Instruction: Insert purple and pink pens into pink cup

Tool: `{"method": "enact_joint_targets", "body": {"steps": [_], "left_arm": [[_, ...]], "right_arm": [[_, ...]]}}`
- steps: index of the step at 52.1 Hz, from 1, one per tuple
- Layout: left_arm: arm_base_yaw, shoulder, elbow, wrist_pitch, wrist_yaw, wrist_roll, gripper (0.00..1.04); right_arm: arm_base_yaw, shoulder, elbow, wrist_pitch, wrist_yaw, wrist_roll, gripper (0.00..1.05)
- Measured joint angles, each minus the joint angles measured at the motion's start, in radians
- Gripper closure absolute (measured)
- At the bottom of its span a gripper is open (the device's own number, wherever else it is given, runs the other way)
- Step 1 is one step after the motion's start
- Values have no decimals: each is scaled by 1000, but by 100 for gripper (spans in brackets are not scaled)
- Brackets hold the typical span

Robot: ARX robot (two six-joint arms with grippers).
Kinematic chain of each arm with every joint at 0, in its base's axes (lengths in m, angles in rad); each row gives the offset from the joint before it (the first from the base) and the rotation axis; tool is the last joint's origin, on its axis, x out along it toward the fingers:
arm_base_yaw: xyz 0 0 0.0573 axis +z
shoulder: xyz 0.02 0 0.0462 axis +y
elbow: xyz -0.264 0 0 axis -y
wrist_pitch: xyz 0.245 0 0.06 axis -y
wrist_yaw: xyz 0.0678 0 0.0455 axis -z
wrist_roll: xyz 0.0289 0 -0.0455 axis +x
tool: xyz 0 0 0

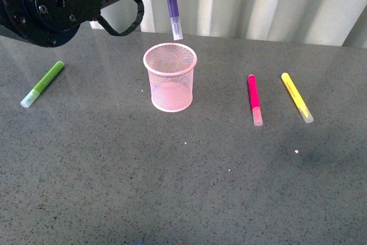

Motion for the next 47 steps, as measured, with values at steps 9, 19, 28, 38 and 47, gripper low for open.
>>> {"method": "enact_joint_targets", "body": {"steps": [9, 19, 28, 38, 47], "left_arm": [[5, 30, -6, 31, -5, -24, 92], [12, 45, -35, 53, -8, -40, 92], [14, 53, -56, 80, -11, -58, 92], [13, 64, -66, 117, -6, -66, 93], [10, 78, -75, 129, 2, -65, 90]], "right_arm": [[0, 0, 0, 0, 0, 0, 7], [0, 0, 0, 0, 0, 0, 7], [0, 0, 0, 0, 0, 0, 7], [0, 0, 0, 0, 0, 0, 7], [0, 0, 0, 0, 0, 0, 7]]}}
